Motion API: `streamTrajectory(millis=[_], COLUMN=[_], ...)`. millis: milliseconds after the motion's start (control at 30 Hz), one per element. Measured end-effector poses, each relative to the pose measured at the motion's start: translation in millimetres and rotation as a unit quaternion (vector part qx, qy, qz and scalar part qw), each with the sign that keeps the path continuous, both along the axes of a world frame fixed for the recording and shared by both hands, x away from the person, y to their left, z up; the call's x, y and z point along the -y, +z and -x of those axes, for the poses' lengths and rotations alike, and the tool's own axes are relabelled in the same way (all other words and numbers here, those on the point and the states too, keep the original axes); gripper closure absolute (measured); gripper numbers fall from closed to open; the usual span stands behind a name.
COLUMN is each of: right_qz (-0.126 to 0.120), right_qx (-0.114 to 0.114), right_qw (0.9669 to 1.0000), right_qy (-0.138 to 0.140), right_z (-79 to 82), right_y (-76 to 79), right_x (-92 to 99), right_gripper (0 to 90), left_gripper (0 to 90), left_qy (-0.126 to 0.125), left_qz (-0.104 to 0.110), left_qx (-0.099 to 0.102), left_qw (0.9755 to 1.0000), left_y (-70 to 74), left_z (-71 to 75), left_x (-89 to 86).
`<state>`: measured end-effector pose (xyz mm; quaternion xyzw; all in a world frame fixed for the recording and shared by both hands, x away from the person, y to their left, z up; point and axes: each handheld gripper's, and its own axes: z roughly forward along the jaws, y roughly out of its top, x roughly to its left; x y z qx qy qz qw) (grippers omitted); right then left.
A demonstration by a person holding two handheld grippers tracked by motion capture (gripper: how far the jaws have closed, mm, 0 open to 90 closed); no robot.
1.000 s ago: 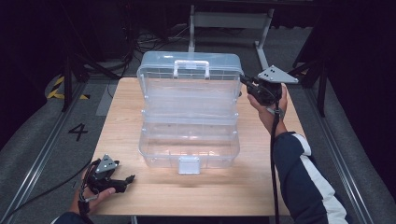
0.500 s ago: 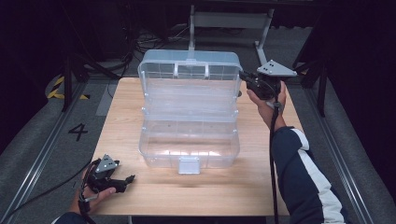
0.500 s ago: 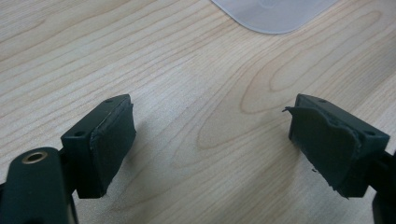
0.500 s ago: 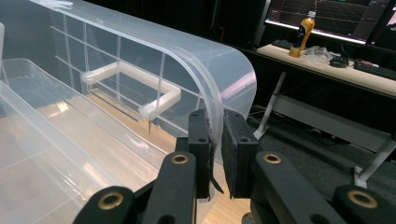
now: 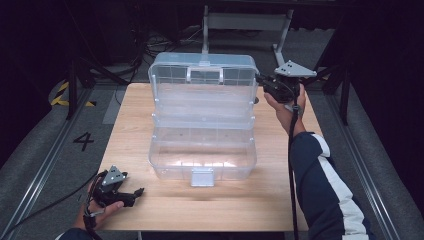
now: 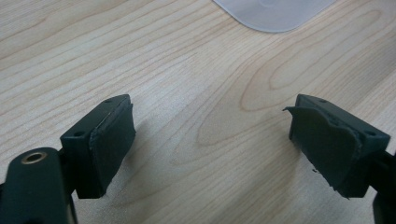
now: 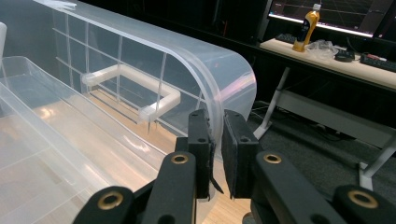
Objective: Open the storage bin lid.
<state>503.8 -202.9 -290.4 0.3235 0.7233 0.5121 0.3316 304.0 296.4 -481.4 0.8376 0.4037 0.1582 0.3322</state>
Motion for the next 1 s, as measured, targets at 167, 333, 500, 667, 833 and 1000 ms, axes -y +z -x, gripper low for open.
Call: streamTrajectory(millis=[167,333,500,667,833,1000], right_qz=[0.0,-0.011,-0.008,-0.014,-0.017,-0.015], right_qx=[-0.005,-0.013,-0.016,-0.023,-0.026,-0.034], right_qw=[1.0,0.9998,0.9998,0.9996,0.9995,0.9991], right_qy=[-0.003,-0.004,-0.005,-0.009,-0.012,-0.018], right_z=[-5.7,-12.1,-16.0,-22.0,-25.8,-32.1], right_y=[0.5,-0.8,-0.6,-1.8,-2.6,-3.2], right_x=[-1.3,-0.1,-1.1,-1.0,-1.9,-3.1], right_gripper=[82.7,82.7,82.7,82.7,82.7,82.6], left_gripper=[14.7,14.6,14.8,14.8,14.8,14.7], left_qy=[0.0,0.0,0.004,0.005,0.003,0.002], left_qz=[0.001,0.002,0.004,0.004,0.004,0.003], left_qx=[0.0,0.001,-0.002,-0.004,-0.001,-0.001], left_qw=[1.0,1.0,1.0,1.0,1.0,1.0], left_y=[-0.1,-0.5,-0.5,-0.4,-0.4,-0.4], left_z=[-0.2,-0.4,0.9,1.2,0.6,0.4], left_x=[0.0,0.2,0.6,0.8,0.5,0.4])
